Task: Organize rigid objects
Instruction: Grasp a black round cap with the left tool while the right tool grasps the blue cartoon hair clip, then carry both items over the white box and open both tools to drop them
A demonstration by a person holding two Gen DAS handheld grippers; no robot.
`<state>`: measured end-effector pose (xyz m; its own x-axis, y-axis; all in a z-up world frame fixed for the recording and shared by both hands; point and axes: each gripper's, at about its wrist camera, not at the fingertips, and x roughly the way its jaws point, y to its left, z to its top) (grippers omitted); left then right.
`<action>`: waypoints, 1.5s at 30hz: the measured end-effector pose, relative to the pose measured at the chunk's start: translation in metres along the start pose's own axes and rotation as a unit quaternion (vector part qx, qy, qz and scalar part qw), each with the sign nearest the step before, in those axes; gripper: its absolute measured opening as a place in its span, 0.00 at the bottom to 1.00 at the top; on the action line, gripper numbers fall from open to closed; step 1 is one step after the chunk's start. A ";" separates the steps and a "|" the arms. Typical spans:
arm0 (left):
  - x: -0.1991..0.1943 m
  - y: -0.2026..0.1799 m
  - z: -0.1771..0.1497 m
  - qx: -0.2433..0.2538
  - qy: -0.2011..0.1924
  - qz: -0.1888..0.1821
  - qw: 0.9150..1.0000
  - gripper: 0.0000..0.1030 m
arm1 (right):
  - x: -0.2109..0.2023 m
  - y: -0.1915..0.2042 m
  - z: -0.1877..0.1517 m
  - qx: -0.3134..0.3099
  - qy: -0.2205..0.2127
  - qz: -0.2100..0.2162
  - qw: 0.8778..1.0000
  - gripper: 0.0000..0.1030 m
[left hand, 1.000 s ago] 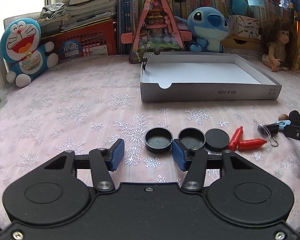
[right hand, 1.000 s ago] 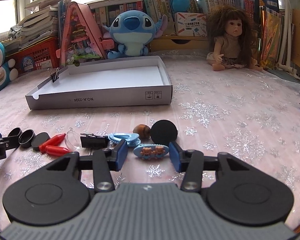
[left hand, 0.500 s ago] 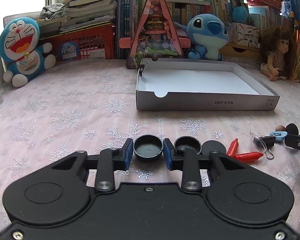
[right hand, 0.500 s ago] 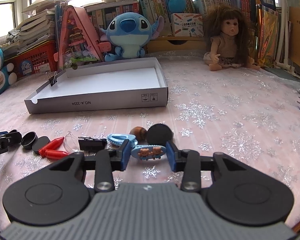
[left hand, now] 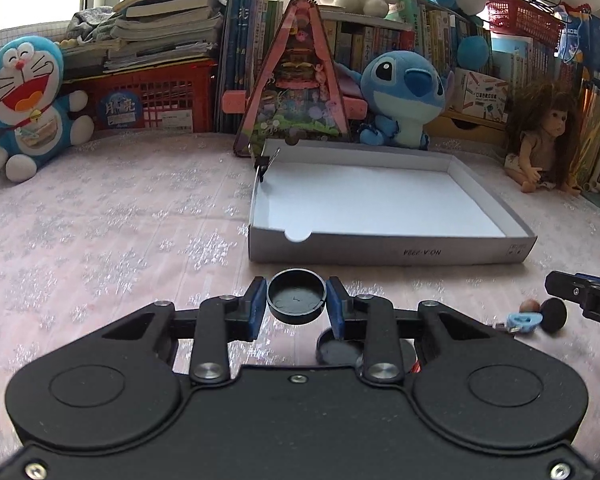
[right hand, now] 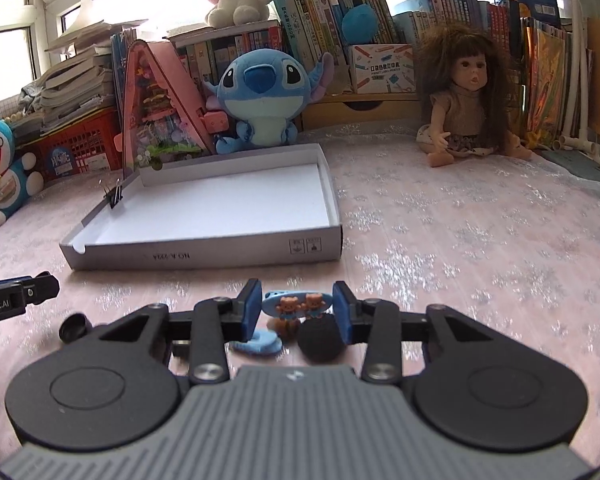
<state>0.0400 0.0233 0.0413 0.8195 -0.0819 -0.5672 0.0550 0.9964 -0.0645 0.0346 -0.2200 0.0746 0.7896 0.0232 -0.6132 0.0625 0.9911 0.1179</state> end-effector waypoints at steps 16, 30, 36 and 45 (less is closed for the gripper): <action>0.099 -0.023 0.089 0.001 0.111 -0.046 0.993 0.29 | 0.101 0.011 0.089 -0.006 0.124 0.072 0.990 0.43; 0.147 -0.035 0.079 0.024 0.135 -0.018 0.990 0.29 | 0.143 0.020 0.084 -0.013 0.165 0.056 0.985 0.43; 0.149 -0.038 0.077 0.036 0.128 -0.014 0.991 0.29 | 0.147 0.021 0.083 -0.018 0.166 0.050 0.985 0.43; 0.147 -0.039 0.076 0.040 0.122 -0.015 0.992 0.30 | 0.146 0.022 0.081 -0.021 0.162 0.049 0.985 0.50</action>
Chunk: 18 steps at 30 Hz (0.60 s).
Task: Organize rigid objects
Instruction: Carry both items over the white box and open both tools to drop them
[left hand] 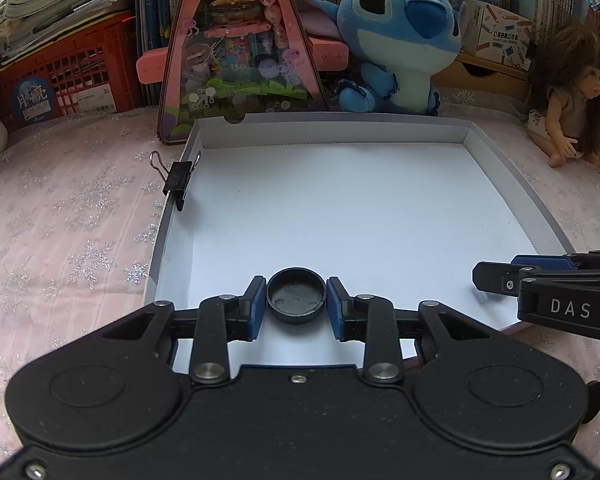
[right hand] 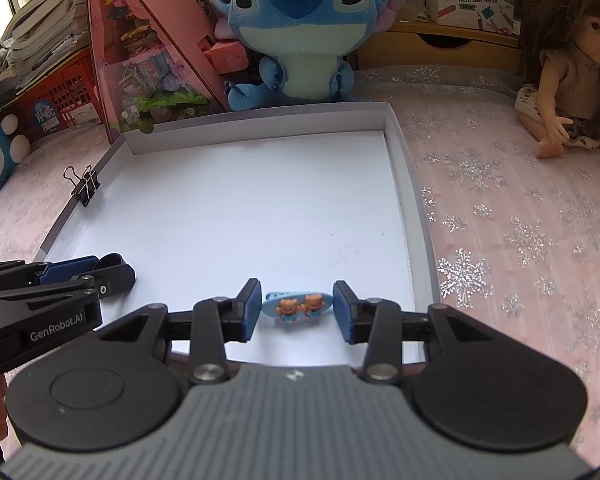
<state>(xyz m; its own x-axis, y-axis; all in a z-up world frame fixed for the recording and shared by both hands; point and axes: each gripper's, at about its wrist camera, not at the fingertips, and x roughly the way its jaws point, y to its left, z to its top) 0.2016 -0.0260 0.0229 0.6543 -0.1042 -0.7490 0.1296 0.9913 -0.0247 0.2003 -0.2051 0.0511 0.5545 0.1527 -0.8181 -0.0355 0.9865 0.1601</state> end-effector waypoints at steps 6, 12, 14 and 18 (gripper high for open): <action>-0.009 0.003 -0.002 0.000 -0.014 0.004 1.000 0.41 | -0.009 -0.002 -0.002 0.004 -0.010 0.005 1.000 0.63; -0.033 0.000 -0.012 0.026 -0.060 0.012 0.998 0.46 | -0.029 0.002 -0.011 -0.016 -0.036 0.004 0.999 0.68; -0.042 -0.002 -0.018 0.031 -0.075 0.012 0.997 0.51 | -0.038 0.004 -0.016 -0.026 -0.048 0.002 0.999 0.69; -0.057 0.003 -0.032 0.011 -0.080 -0.004 0.997 0.53 | -0.054 0.007 -0.029 -0.039 -0.069 0.004 0.997 0.73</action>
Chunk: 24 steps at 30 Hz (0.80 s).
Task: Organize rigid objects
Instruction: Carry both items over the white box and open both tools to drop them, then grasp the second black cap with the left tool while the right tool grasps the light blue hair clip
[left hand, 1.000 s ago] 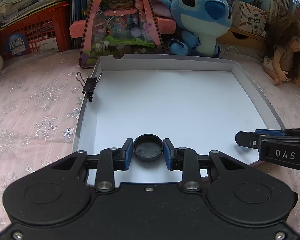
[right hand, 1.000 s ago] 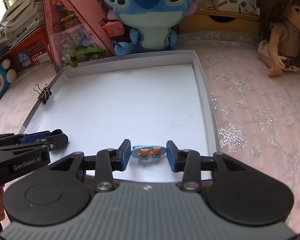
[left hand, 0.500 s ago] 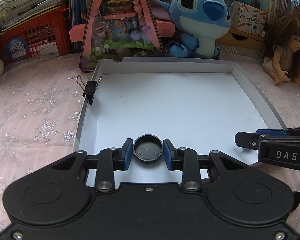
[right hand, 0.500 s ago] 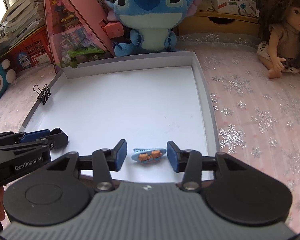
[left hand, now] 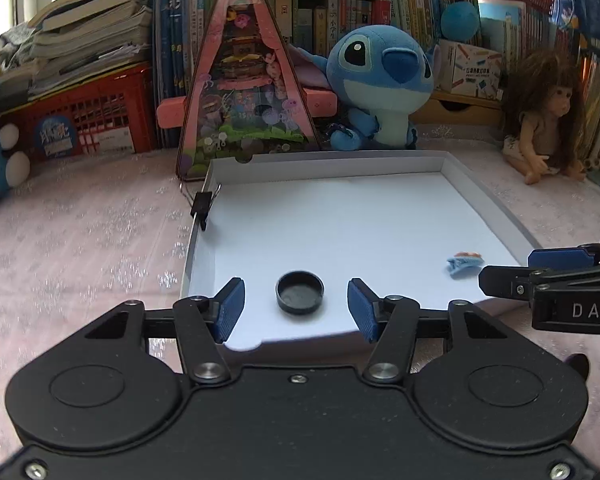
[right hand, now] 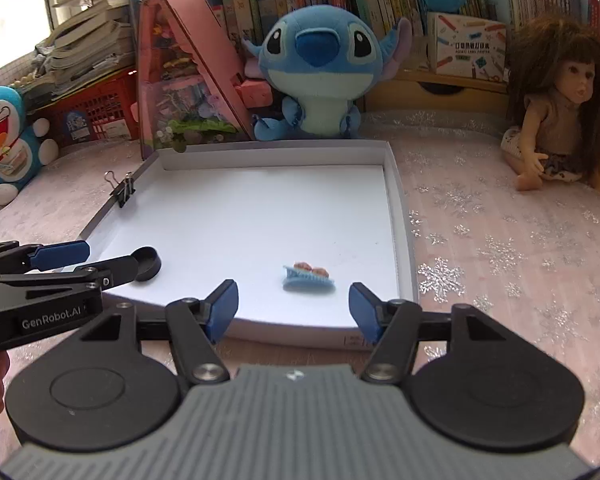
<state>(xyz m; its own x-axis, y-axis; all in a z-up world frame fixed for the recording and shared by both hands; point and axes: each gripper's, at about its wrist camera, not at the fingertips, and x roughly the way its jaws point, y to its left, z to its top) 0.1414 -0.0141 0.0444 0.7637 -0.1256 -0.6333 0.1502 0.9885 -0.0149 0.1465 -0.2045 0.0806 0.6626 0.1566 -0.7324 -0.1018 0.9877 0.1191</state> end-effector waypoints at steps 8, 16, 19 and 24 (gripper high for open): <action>-0.037 0.001 -0.034 -0.003 -0.027 -0.015 1.000 0.54 | -0.031 0.004 -0.029 -0.020 -0.038 0.003 0.999 0.78; -0.065 -0.002 -0.065 0.018 -0.041 -0.015 0.999 0.54 | -0.052 0.012 -0.063 -0.066 -0.057 0.018 0.996 0.78; -0.074 0.000 -0.077 0.021 -0.046 -0.005 0.999 0.54 | -0.059 0.014 -0.075 -0.073 -0.058 0.027 0.995 0.76; -0.085 0.004 -0.097 0.020 -0.040 -0.005 0.999 0.52 | -0.068 0.019 -0.092 -0.088 -0.062 0.037 0.993 0.66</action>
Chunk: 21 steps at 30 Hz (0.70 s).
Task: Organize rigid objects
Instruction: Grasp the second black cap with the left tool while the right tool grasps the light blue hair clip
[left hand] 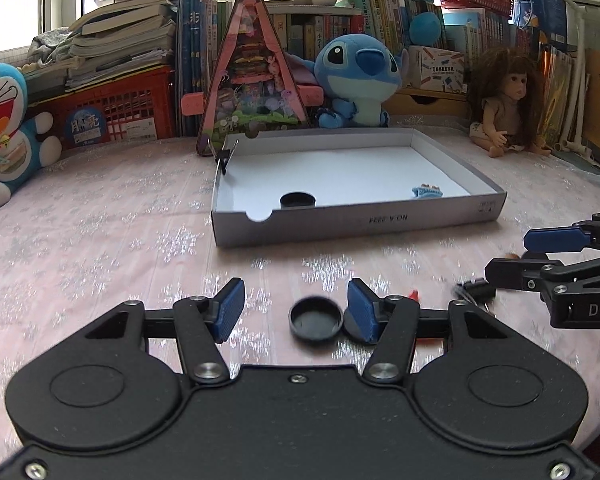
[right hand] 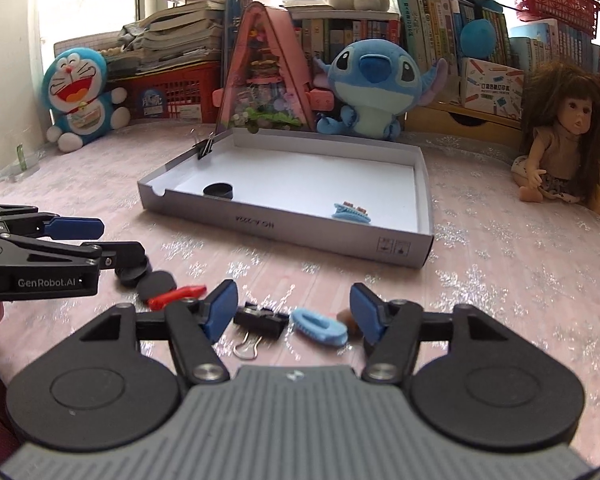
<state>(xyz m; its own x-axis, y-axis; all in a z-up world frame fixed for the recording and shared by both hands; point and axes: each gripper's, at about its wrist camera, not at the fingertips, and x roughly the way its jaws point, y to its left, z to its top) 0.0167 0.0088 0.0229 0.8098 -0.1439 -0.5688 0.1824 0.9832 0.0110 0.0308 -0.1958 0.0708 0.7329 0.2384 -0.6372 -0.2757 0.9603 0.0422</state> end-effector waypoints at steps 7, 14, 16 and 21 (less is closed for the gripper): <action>-0.009 0.000 -0.014 0.022 0.004 0.004 1.000 0.44 | -0.004 0.011 -0.014 -0.020 0.003 -0.006 1.000 0.48; -0.006 -0.002 -0.020 0.026 0.011 0.001 1.000 0.43 | -0.002 -0.001 -0.021 0.014 0.011 -0.025 1.000 0.45; -0.004 -0.003 -0.021 0.025 0.013 0.002 1.000 0.43 | -0.002 -0.004 -0.022 0.019 0.013 -0.038 0.999 0.43; 0.004 -0.003 -0.022 0.024 0.017 0.011 1.000 0.43 | 0.003 -0.012 -0.021 0.041 0.018 -0.058 0.997 0.38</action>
<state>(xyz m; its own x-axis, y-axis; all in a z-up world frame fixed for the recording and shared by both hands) 0.0067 0.0074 0.0025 0.7943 -0.1178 -0.5959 0.1919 0.9794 0.0621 0.0227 -0.2096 0.0521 0.7333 0.1209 -0.6690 -0.1369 0.9902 0.0289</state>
